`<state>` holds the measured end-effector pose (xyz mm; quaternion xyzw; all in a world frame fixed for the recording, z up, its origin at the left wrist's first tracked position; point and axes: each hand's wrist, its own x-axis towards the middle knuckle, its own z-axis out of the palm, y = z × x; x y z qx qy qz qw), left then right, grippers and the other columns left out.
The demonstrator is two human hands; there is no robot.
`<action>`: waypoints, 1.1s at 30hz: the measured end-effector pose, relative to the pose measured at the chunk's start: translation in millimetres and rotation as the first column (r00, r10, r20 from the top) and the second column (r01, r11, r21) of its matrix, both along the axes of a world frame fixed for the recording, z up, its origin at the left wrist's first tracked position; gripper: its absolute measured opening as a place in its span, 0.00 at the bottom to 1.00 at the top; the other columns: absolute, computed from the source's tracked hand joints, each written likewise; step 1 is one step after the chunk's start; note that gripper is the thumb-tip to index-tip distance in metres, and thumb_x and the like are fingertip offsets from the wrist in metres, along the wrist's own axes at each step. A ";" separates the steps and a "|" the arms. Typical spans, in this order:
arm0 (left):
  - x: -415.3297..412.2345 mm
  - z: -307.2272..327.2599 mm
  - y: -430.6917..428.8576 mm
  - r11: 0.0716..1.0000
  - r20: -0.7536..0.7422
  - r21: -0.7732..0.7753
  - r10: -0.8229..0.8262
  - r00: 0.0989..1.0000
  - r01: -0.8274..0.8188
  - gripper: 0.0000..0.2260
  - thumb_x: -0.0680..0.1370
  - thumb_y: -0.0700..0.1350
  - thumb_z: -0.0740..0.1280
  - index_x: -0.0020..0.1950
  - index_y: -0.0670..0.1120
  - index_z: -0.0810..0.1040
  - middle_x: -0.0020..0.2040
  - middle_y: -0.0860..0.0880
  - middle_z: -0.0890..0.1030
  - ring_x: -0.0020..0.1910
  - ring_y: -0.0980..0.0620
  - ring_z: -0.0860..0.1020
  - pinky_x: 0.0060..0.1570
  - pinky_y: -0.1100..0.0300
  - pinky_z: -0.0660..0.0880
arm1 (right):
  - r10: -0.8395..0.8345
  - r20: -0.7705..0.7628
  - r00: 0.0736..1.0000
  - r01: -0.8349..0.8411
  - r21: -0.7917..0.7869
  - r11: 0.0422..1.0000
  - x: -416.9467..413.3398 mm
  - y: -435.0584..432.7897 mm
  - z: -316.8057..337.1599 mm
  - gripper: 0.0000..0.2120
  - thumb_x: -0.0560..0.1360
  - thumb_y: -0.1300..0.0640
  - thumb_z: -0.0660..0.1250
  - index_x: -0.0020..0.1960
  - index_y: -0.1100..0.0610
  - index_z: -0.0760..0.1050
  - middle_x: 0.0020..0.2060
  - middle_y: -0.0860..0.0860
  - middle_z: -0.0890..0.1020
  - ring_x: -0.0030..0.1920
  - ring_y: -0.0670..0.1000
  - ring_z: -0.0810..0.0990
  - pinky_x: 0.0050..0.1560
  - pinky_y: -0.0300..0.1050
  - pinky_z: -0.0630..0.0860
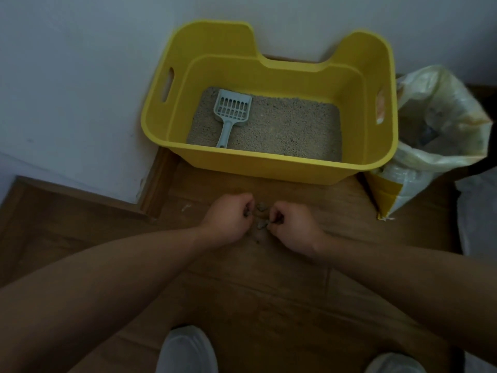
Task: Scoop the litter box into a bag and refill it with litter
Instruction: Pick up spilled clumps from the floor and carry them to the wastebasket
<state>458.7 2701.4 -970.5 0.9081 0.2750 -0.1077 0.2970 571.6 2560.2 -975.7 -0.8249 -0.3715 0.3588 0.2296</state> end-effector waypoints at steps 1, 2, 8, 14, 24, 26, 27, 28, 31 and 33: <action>0.5 0.9 0.1 1.000 0.001 -0.002 0.001 1.000 -0.001 0.05 0.74 0.44 0.70 0.46 0.51 0.75 0.41 0.52 0.80 0.43 0.49 0.78 0.40 0.55 0.75 | -0.003 -0.019 1.000 0.004 0.002 1.000 0.0 -0.4 0.3 0.08 0.72 0.59 0.71 0.47 0.48 0.76 0.40 0.44 0.79 0.43 0.46 0.78 0.40 0.39 0.73; 1.0 1.1 0.2 1.000 -0.002 -0.005 0.004 1.000 -0.004 0.07 0.74 0.44 0.70 0.50 0.51 0.76 0.44 0.52 0.81 0.45 0.49 0.79 0.42 0.55 0.76 | -0.001 -0.035 0.999 0.001 0.005 1.000 -0.2 -1.0 1.3 0.11 0.73 0.60 0.70 0.53 0.47 0.77 0.42 0.45 0.81 0.45 0.47 0.79 0.43 0.39 0.74; 5.8 -3.8 1.7 0.998 -0.024 0.052 -0.031 0.999 0.033 0.22 0.76 0.48 0.70 0.70 0.54 0.74 0.59 0.50 0.82 0.57 0.48 0.80 0.55 0.54 0.77 | 0.118 -0.046 0.992 -0.119 -0.018 0.993 -3.0 -5.2 1.6 0.18 0.77 0.59 0.66 0.66 0.48 0.77 0.59 0.48 0.82 0.58 0.49 0.78 0.59 0.39 0.72; 11.2 -9.3 2.7 0.989 -0.054 0.073 -0.121 0.991 0.125 0.22 0.77 0.49 0.68 0.72 0.54 0.73 0.66 0.51 0.79 0.63 0.47 0.77 0.61 0.53 0.75 | 0.137 -0.026 0.990 -0.137 0.021 0.990 -4.4 -1.7 -6.1 0.17 0.77 0.61 0.65 0.63 0.47 0.79 0.63 0.48 0.81 0.62 0.50 0.77 0.64 0.41 0.70; 22.6 -10.3 1.7 0.978 -0.071 0.085 -0.184 0.980 0.189 0.10 0.76 0.48 0.65 0.56 0.53 0.82 0.51 0.50 0.85 0.51 0.45 0.81 0.46 0.51 0.78 | 0.132 0.015 0.991 -0.132 -0.006 0.991 -8.7 8.5 -16.8 0.10 0.74 0.56 0.71 0.55 0.52 0.82 0.54 0.49 0.83 0.54 0.49 0.79 0.51 0.39 0.71; 22.9 -11.6 1.4 0.980 -0.079 0.095 -0.168 0.983 0.175 0.09 0.76 0.48 0.65 0.53 0.51 0.81 0.49 0.49 0.84 0.50 0.44 0.81 0.45 0.50 0.78 | 0.139 0.018 0.990 -0.138 -0.019 0.990 -9.6 10.4 -19.0 0.10 0.73 0.55 0.72 0.54 0.52 0.83 0.53 0.49 0.83 0.53 0.50 0.80 0.53 0.42 0.73; 22.8 -12.3 1.4 0.980 -0.084 0.099 -0.163 0.983 0.171 0.08 0.75 0.48 0.65 0.52 0.50 0.81 0.48 0.49 0.84 0.49 0.44 0.81 0.45 0.49 0.78 | 0.141 0.019 0.990 -0.140 -0.019 0.990 -9.9 11.1 -20.4 0.09 0.73 0.55 0.72 0.53 0.52 0.83 0.52 0.50 0.84 0.53 0.51 0.80 0.53 0.43 0.74; 22.8 -13.0 1.4 0.982 -0.087 0.095 -0.155 0.984 0.163 0.08 0.75 0.47 0.66 0.52 0.50 0.81 0.48 0.48 0.84 0.49 0.43 0.81 0.45 0.49 0.78 | 0.138 0.018 0.990 -0.137 -0.019 0.990 -10.2 11.6 -21.4 0.09 0.73 0.55 0.71 0.53 0.52 0.83 0.51 0.50 0.84 0.52 0.51 0.80 0.53 0.44 0.74; 20.8 -13.8 1.9 0.990 -0.082 0.072 -0.112 0.990 0.118 0.06 0.75 0.47 0.67 0.50 0.48 0.80 0.47 0.46 0.84 0.48 0.42 0.80 0.44 0.49 0.77 | 0.127 0.021 0.992 -0.127 -0.021 0.992 -10.1 13.0 -23.4 0.06 0.73 0.55 0.71 0.50 0.51 0.83 0.50 0.51 0.83 0.51 0.52 0.80 0.51 0.45 0.75; 19.9 -14.0 2.9 0.994 -0.070 0.062 -0.088 0.994 0.092 0.06 0.75 0.47 0.68 0.49 0.48 0.81 0.46 0.47 0.84 0.48 0.43 0.81 0.45 0.49 0.77 | 0.127 0.026 0.992 -0.126 -0.025 0.992 -9.0 13.6 -22.4 0.06 0.73 0.54 0.72 0.50 0.52 0.83 0.50 0.51 0.83 0.51 0.52 0.79 0.51 0.46 0.75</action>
